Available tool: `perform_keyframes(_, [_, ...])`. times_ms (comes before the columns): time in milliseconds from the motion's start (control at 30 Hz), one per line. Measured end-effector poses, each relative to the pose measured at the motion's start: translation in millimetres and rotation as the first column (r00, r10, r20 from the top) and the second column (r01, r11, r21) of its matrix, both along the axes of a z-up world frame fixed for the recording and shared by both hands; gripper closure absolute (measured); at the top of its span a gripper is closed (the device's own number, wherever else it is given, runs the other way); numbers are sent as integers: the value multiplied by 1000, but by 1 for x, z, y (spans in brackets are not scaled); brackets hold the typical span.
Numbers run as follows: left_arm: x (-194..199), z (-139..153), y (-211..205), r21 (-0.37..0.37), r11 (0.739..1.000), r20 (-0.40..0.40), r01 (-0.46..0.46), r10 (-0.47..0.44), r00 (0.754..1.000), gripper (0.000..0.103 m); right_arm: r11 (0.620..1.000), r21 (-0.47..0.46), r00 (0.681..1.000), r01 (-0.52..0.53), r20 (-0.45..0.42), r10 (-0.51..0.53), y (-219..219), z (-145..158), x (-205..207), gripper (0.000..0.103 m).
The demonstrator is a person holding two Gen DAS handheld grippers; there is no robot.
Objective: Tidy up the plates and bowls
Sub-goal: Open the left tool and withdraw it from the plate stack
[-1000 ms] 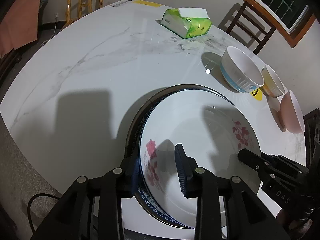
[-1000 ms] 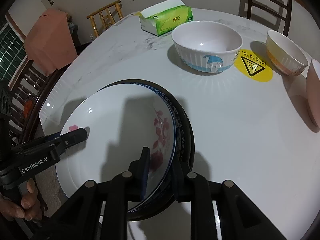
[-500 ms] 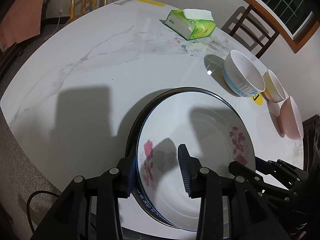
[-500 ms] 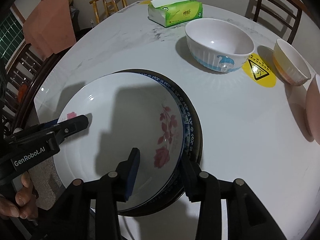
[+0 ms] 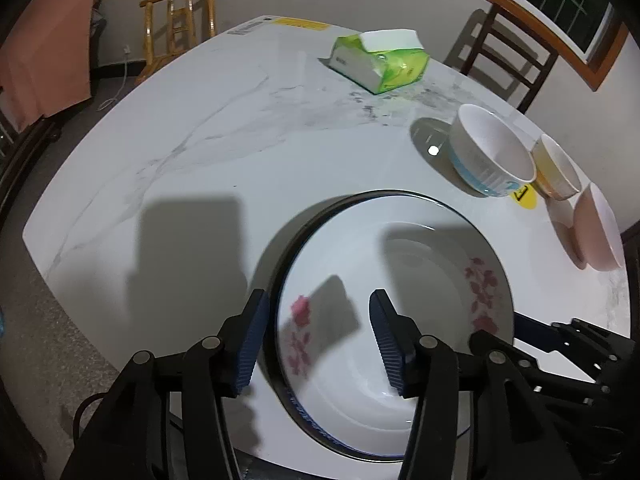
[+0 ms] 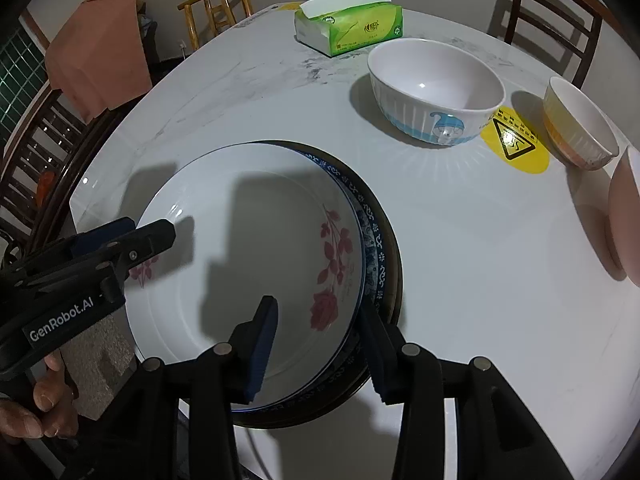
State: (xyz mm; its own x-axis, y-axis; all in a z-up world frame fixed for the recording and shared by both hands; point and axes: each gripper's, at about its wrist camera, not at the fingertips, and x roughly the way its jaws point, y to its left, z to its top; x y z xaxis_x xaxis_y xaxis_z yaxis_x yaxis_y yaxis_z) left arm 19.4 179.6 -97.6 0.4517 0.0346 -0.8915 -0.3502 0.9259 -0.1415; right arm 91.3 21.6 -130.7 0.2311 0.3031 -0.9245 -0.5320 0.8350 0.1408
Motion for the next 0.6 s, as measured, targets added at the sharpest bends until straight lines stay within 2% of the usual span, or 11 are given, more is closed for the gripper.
perform_keyframes(233, [0, 5, -10, 67, 998, 13, 9, -10, 1000, 52, 1000, 18, 1000, 2, 9, -2, -8, 2, -1, 61])
perform_keyframes(433, [1, 16, -23, 119, 993, 61, 25, -32, 998, 46, 999, 35, 998, 17, 62, -19, -21, 13, -6, 61])
perform_keyframes(600, [6, 21, -41, 133, 989, 76, 60, -71, 995, 44, 997, 22, 991, 70, 116, -72, -43, 20, -7, 61])
